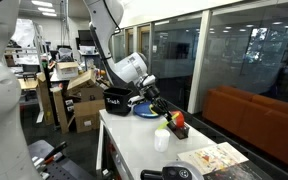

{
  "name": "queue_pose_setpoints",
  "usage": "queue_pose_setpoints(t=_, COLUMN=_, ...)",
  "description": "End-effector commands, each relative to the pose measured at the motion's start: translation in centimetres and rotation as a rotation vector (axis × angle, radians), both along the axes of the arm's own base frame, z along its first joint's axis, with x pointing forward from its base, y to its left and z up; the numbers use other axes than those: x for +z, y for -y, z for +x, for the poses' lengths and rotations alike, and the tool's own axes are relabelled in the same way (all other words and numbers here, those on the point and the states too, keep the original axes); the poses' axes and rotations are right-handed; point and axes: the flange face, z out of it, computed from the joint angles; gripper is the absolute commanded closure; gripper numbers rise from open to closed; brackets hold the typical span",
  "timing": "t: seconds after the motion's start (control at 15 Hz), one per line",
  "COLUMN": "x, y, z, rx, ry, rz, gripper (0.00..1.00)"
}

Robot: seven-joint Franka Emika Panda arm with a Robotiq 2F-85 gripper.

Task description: Put the yellow object inside the white mug

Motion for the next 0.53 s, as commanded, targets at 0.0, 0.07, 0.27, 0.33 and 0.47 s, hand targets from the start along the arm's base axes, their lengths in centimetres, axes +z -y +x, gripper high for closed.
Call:
queue_pose_setpoints(t=0.0, x=-0.6, y=0.3, z=0.6, rx=0.005, ry=0.006, rz=-0.056, gripper=0.97)
queue_pose_setpoints(t=0.07, x=-0.8, y=0.3, z=0.6, rx=0.011, ry=0.002, rz=-0.061, gripper=0.97)
queue_pose_setpoints(t=0.27, x=-1.3, y=0.4, z=0.5, rx=0.023, ry=-0.001, rz=-0.074, gripper=0.97)
queue_pose_setpoints(t=0.33, x=-1.5, y=0.5, z=0.4, rx=0.024, ry=-0.002, rz=-0.076, gripper=0.97)
queue_pose_setpoints(t=0.47, x=-2.0, y=0.5, z=0.2, rx=0.026, ry=-0.008, rz=-0.079, gripper=0.97)
